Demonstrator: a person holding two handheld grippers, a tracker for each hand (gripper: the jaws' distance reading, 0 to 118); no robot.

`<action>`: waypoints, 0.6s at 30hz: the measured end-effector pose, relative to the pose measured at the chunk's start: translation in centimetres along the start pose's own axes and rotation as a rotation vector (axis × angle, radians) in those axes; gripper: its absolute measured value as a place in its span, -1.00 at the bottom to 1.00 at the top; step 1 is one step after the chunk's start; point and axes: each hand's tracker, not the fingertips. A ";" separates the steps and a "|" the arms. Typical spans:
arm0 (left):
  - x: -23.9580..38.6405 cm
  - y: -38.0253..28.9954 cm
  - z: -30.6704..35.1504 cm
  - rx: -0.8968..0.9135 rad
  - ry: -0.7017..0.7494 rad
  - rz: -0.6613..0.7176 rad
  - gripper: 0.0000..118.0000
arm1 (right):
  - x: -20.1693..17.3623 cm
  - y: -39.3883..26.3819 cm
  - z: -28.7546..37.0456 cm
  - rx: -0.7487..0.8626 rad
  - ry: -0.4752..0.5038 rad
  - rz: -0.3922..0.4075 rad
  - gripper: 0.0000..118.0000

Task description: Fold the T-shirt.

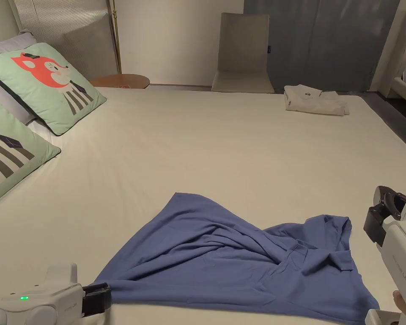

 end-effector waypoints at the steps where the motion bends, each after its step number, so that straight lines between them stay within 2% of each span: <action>1: 0.2 -0.2 -0.2 0.000 -0.006 -0.017 0.29 | 0.0 0.0 0.0 -0.003 -0.001 0.000 -0.99; 2: 0.5 -0.3 -0.6 -0.012 -0.010 -0.036 0.06 | 0.1 -0.1 0.0 -0.007 -0.001 -0.003 -0.99; 3: 0.8 -0.4 -0.8 -0.017 -0.015 -0.041 -0.34 | 0.2 -0.1 -0.1 -0.010 -0.002 -0.005 -0.99; 4: 1.0 -0.5 -1.0 -0.022 -0.052 -0.043 -0.63 | 0.3 -0.1 0.0 -0.014 -0.004 -0.007 -0.99; 5: 1.2 -0.7 -0.9 -0.004 -0.046 -0.034 -0.85 | 0.5 -0.2 0.0 -0.018 -0.005 -0.008 -0.99; 10: 1.9 0.0 0.2 0.053 -0.041 -0.027 -0.88 | 1.6 -1.2 -0.1 -0.060 -0.035 -0.013 -0.99; 13: 2.1 0.6 1.4 0.088 -0.057 -0.019 -0.88 | 3.1 -3.2 -0.9 -0.169 -0.067 -0.046 -0.96; 14: 2.1 0.9 1.6 0.092 -0.064 -0.020 -0.88 | 3.6 -4.2 -1.1 -0.211 -0.083 -0.066 -0.72; 15: 2.2 1.0 1.8 0.098 -0.068 -0.020 -0.88 | 4.1 -5.2 -1.3 -0.240 -0.097 -0.085 -0.31; 17: 2.3 1.3 1.9 0.104 -0.076 -0.028 -0.88 | 5.1 -8.0 -2.2 -0.336 -0.104 -0.100 0.67; 18: 2.4 1.5 2.0 0.105 -0.076 -0.031 -0.88 | 5.3 -9.3 -2.6 -0.385 -0.112 -0.097 0.91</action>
